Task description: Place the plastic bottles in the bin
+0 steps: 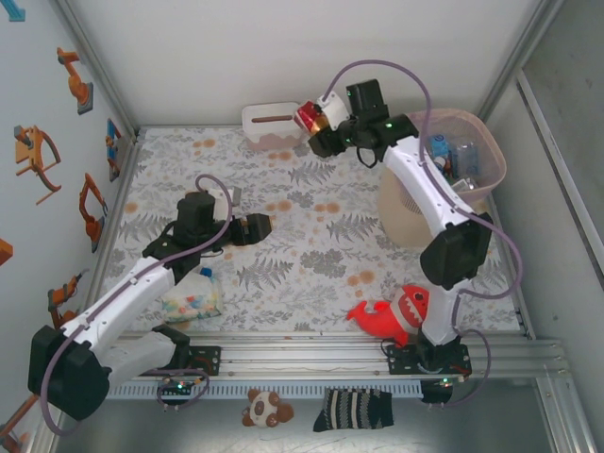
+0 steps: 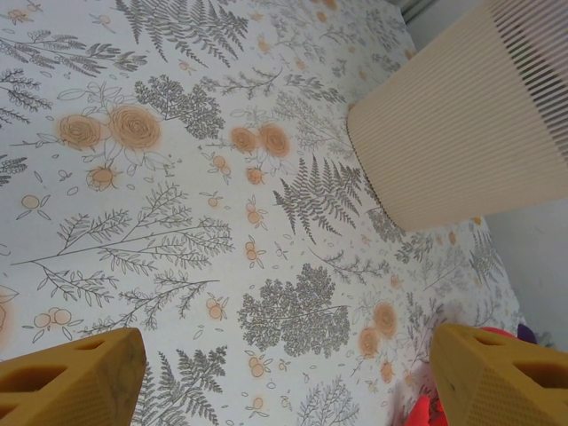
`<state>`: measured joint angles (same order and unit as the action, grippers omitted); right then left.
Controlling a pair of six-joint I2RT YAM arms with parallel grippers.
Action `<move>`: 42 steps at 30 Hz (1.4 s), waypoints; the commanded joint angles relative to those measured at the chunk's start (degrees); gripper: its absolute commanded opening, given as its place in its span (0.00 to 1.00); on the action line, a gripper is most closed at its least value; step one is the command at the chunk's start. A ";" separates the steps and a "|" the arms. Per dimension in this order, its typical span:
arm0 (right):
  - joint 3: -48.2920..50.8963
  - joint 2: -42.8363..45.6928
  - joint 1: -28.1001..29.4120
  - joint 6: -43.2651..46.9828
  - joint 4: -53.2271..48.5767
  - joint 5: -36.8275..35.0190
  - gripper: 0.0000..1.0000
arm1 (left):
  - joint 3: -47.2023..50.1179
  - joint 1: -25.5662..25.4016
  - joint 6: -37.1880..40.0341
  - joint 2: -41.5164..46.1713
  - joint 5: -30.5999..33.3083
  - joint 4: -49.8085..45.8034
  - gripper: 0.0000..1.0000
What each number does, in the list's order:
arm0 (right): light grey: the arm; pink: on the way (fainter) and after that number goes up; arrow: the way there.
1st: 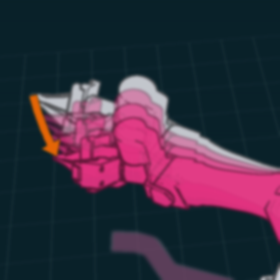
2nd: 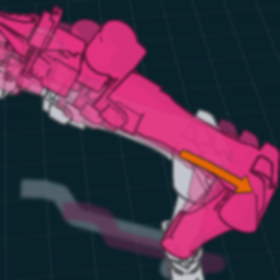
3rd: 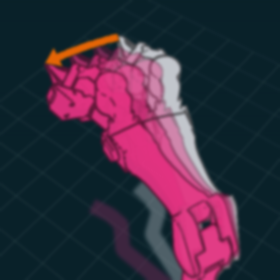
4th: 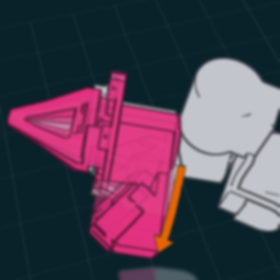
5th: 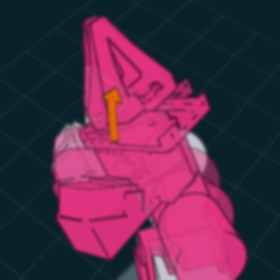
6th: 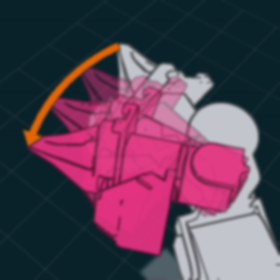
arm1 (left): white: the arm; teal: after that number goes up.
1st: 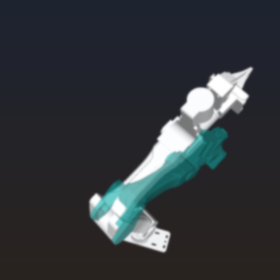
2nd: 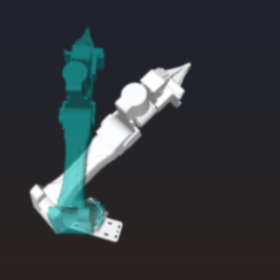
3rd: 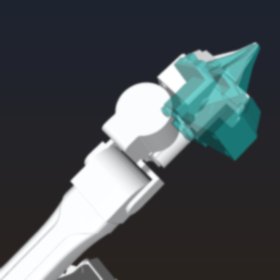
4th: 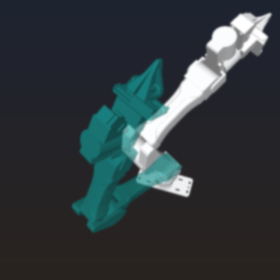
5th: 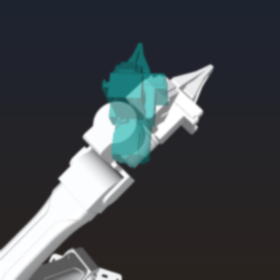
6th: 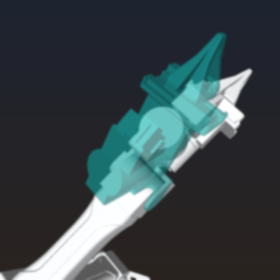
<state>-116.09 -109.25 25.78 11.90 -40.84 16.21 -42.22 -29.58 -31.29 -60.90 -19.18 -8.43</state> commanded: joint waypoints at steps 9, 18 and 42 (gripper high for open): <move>3.81 15.76 -7.87 -5.35 -5.99 -2.04 0.47 | -3.32 0.34 0.53 -4.97 -3.03 3.44 0.83; 8.80 22.91 -15.82 -6.19 -9.11 -3.80 0.48 | -4.89 0.32 0.05 -8.55 -5.02 5.14 0.83; 17.13 20.03 -27.36 -6.01 -14.70 -13.57 0.48 | -5.95 0.23 -0.88 -11.36 -6.22 6.10 0.82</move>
<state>-99.37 -88.90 -1.43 5.52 -53.76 4.62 -46.83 -29.54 -31.35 -72.03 -24.51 -3.33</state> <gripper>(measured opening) 0.560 0.823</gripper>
